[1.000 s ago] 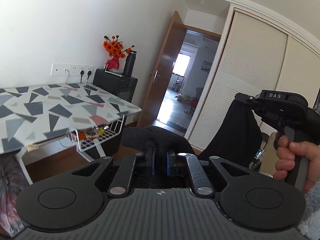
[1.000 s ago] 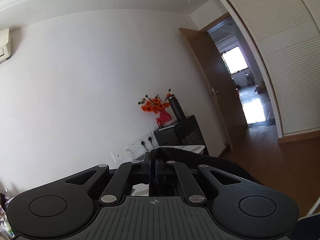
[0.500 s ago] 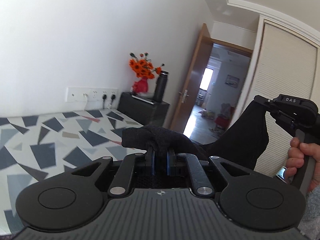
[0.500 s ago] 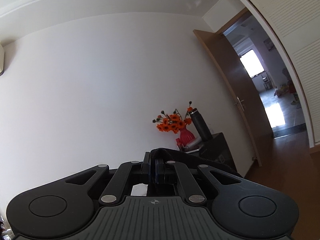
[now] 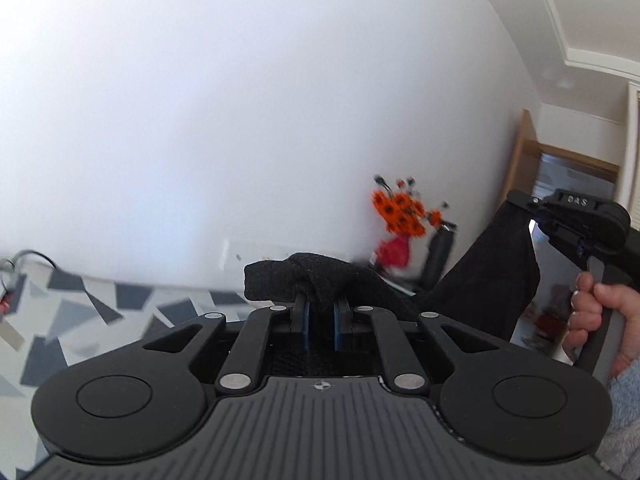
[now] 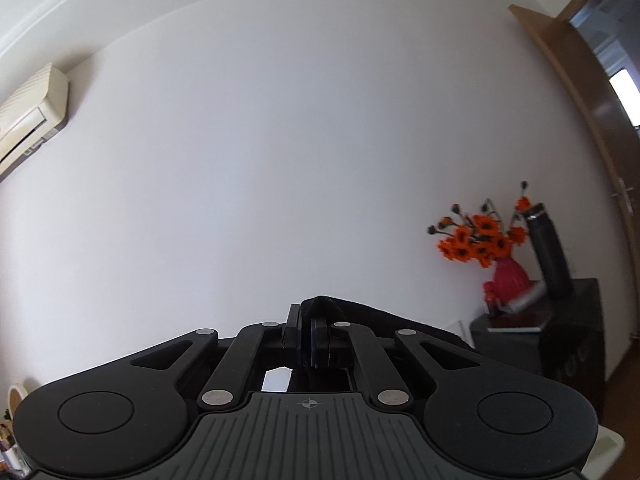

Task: Fold clothes
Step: 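Lift the black shirt with both grippers and carry it toward the patterned bed, then lower the black shirt onto the bed and open both grippers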

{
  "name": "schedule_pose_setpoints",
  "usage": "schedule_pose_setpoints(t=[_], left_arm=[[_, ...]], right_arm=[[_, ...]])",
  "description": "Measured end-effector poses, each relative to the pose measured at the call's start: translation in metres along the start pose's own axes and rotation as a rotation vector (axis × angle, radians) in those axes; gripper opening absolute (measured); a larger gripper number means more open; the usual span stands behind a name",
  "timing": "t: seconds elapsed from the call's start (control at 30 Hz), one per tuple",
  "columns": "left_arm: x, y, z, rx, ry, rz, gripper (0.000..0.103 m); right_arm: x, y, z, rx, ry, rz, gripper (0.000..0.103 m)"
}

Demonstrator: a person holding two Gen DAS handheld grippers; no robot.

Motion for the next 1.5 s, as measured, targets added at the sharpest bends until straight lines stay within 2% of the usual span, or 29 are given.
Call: schedule_pose_setpoints(t=[0.2,0.37,0.47,0.57,0.73,0.83,0.9,0.93,0.97,1.03,1.07,1.1,1.23,1.37,1.43,1.5], left_arm=[[0.027,0.026,-0.010,0.162,-0.079,-0.053,0.011],[0.035,0.078,-0.019,0.268,-0.095,-0.062,0.011],[0.031,0.119,-0.029,0.319,-0.080,-0.075,0.011],[-0.002,0.169,-0.048,0.379,0.046,-0.099,0.012],[-0.074,0.250,-0.066,0.475,0.325,-0.101,0.013],[-0.121,0.289,-0.060,0.528,0.498,-0.075,0.014],[-0.142,0.305,-0.047,0.554,0.560,-0.072,0.018],[-0.142,0.313,-0.045,0.565,0.566,-0.082,0.022],[-0.143,0.322,-0.042,0.576,0.572,-0.091,0.025],[-0.133,0.327,-0.038,0.587,0.552,-0.111,0.053],[-0.126,0.328,-0.037,0.590,0.538,-0.122,0.058],[-0.120,0.330,-0.038,0.588,0.523,-0.128,0.061],[-0.114,0.323,-0.059,0.537,0.515,-0.111,0.061],[-0.128,0.295,-0.089,0.466,0.544,-0.113,0.063],[-0.137,0.275,-0.106,0.430,0.556,-0.136,0.070],[-0.144,0.251,-0.122,0.429,0.562,-0.199,0.077]], right_arm=[[0.014,0.034,-0.110,0.220,-0.027,0.005,0.003],[-0.020,0.070,-0.187,0.278,0.004,-0.011,0.003],[-0.063,0.095,-0.223,0.272,0.055,0.011,0.003],[-0.127,0.117,-0.250,0.257,0.174,0.036,0.003],[-0.285,0.132,-0.285,0.199,0.539,0.099,0.003],[-0.386,0.132,-0.288,0.192,0.792,0.153,0.006],[-0.439,0.128,-0.285,0.164,0.917,0.206,0.022],[-0.456,0.124,-0.284,0.137,0.947,0.230,0.025],[-0.465,0.120,-0.282,0.107,0.945,0.232,0.030],[-0.471,0.107,-0.272,0.053,0.922,0.186,0.039],[-0.470,0.098,-0.265,0.028,0.906,0.143,0.046],[-0.469,0.089,-0.258,0.002,0.889,0.100,0.049],[-0.475,0.031,-0.232,-0.113,0.871,0.048,0.050],[-0.472,-0.030,-0.192,-0.237,0.931,0.064,0.049],[-0.478,-0.048,-0.175,-0.257,0.970,0.060,0.049],[-0.484,-0.062,-0.159,-0.251,1.012,0.068,0.049]])
Point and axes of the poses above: each gripper's, at about its wrist camera, not at the fingertips, and z roughly against the way its jaws point, y to its left, x to its top, the point moved 8 cm from there along -z, roughly the way its jaws point, and after that the axes turned 14 degrees about -y, right-handed, at the moved point
